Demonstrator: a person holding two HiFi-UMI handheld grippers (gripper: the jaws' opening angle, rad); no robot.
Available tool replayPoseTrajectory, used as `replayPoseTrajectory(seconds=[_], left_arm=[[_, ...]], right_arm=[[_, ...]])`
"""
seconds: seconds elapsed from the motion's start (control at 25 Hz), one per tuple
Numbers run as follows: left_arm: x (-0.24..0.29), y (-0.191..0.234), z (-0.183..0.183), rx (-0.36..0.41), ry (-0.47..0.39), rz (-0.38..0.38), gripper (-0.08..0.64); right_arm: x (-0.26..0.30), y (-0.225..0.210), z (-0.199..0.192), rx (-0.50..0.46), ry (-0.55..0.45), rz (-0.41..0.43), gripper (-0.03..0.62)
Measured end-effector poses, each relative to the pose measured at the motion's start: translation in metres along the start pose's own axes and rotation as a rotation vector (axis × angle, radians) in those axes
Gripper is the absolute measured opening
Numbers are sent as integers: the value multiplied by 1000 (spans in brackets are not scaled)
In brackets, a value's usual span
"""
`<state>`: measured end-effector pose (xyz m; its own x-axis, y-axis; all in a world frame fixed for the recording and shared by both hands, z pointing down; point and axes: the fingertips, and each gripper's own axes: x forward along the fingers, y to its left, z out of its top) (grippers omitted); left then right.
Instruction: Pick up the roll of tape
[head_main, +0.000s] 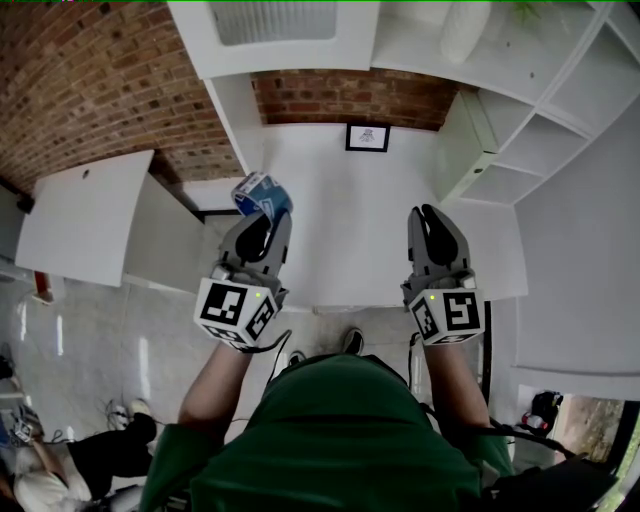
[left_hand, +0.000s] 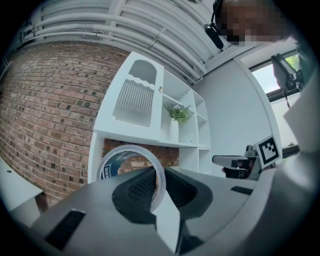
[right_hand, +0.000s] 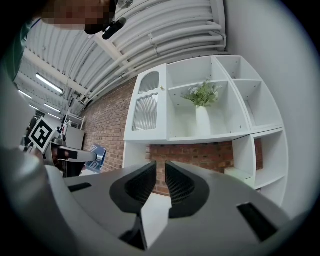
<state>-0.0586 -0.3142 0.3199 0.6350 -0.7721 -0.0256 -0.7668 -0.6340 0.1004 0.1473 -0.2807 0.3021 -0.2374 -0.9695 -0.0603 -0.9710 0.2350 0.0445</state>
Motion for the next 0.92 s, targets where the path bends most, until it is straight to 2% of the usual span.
replayPoseTrajectory(seconds=[0.6, 0.92], left_arm=[[35, -19, -10, 10, 19, 30, 67], [63, -40, -16, 24, 35, 43, 67]], right_arm=[[14, -39, -13, 29, 5, 39, 72], [18, -77, -25, 49, 12, 49, 72]])
